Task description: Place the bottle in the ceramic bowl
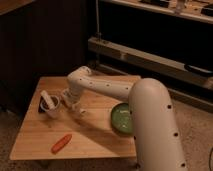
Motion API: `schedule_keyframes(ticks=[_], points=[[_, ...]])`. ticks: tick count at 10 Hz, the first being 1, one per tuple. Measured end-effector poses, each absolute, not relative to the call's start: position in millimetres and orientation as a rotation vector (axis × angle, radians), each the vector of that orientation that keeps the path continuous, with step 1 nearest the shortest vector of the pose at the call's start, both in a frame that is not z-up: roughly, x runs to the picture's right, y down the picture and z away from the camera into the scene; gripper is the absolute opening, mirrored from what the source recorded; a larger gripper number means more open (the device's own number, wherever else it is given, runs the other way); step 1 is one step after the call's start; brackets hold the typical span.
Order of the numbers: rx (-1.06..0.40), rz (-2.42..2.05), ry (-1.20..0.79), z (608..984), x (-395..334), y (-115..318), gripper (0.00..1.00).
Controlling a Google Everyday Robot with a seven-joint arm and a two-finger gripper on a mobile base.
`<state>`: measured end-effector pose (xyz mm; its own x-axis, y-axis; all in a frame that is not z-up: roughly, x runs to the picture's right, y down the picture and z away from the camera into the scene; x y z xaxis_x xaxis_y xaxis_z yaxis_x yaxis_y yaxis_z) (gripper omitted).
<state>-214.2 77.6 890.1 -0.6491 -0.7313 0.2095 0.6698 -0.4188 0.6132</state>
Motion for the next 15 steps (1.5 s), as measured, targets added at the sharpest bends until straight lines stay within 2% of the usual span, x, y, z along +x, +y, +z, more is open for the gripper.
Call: schedule_keyframes(ticks=[6, 7, 10, 11, 15], points=[[0.112, -2.106, -0.853, 880, -210, 78, 0.03], [0.11, -2.104, -0.852, 878, -209, 78, 0.1], [0.111, -2.101, -0.85, 876, -208, 82, 0.4], [0.114, -2.097, -0.848, 871, -204, 79, 0.44], [0.114, -2.098, -0.846, 868, -204, 82, 0.45]])
